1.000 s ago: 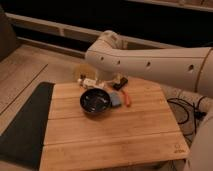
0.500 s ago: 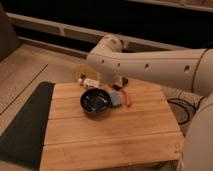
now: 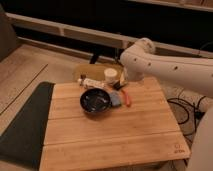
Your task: Place the pepper on the white sponge
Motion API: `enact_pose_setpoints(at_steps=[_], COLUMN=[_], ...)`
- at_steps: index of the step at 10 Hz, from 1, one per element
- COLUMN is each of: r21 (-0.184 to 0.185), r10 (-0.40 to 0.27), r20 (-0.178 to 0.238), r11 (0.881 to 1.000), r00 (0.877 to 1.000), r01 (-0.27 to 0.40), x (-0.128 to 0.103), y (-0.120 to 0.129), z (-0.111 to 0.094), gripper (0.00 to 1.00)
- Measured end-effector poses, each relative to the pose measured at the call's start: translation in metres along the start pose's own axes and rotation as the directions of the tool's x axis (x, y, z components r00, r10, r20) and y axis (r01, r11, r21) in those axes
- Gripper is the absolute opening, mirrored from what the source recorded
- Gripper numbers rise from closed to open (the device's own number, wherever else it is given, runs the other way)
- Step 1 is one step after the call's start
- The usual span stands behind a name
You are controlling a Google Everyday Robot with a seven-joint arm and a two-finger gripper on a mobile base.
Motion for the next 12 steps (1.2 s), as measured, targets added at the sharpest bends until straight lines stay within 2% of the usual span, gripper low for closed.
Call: enact_pose_setpoints(at_steps=[2,3,5,6,8,9,12], r21=[-0.045,-0.064,-0.063,-0.052,-0.01,0.002,-0.026], r10=[0.022,0.03,0.024,0.034,0.069,0.076,0.059], r20=[0.012,0.015,0.016,0.012,-0.027,-0.068,-0.133], r11=[0.999,0.998,0.998,0.998,0.998,0.997,0.998], r00=[1.0,0.999,1.0,0.999,0.997,0.995,0.989], r01=[-0.022,-0.029,-0.023,-0.033,-0.069,-0.076,-0.063], x=[-0.005,-0.006,-0.007,-0.007,0.0,0.009,0.017], y=[-0.027,-0.031,-0.029,-0.031,-0.045,-0.046,-0.039], z=[0.009,0.011,0.011,0.015,0.037,0.059,0.092], gripper=[0.65,0.65,0.65,0.65,0.65,0.65,0.65])
